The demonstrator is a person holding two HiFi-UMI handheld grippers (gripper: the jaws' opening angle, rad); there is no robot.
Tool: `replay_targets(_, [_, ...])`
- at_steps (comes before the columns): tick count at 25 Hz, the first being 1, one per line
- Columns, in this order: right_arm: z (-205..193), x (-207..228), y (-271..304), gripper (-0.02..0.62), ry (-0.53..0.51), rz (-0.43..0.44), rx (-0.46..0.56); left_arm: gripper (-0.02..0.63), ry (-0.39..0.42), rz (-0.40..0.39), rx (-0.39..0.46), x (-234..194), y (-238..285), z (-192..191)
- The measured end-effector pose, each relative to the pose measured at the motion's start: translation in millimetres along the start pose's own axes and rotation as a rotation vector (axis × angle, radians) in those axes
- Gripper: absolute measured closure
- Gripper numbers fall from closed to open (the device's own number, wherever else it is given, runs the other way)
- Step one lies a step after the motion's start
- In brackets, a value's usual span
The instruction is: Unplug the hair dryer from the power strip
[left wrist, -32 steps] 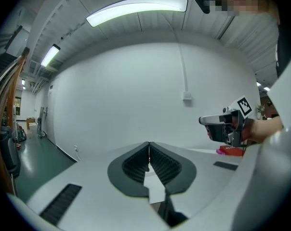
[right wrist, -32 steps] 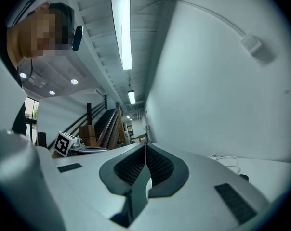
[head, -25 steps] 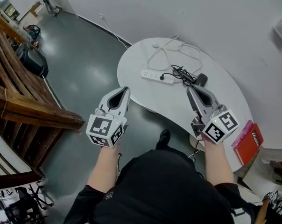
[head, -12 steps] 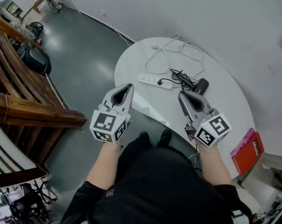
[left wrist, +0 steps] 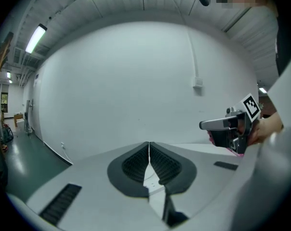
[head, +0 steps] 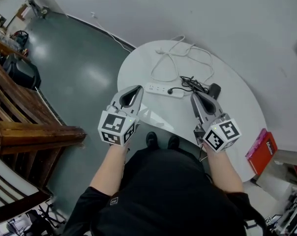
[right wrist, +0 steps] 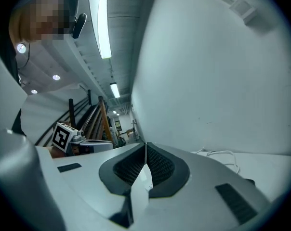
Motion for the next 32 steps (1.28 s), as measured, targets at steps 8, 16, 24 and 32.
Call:
replay_targets(8, [-28.2,-11.5,22.8,0.557,0.008,-0.068,-0.053,0.591,-0.022,-0.109,-0.017,-20.4,22.4,-28.5])
replay_targets(16, [-71.7,9.4,39.9,0.557,0.030,-0.060,-0.134,0.580,-0.040,-0.164,-0.068,-24.6,66.6,-65.0])
replay_targets(24, [-110.4,15.5,66.2,0.557,0.049,0.000,-0.219,0.477,0.007,-0.212,-0.153,-24.1,108.6,-104.6])
replay_targets(32, [-161.2,20.7,90.9,0.557,0.060,0.028,-0.300,0.472,0.001,-0.229,-0.212,-28.2,137.1,-155.4])
Point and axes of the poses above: the fingertips, and each gripper's own axes: y forward along the fingers, x to its right, z out of its top, the point moved 1 cm from there along -y, backward along the fingers, and after that the axes turned 10 degrees about -z, right-handed, at the moved point
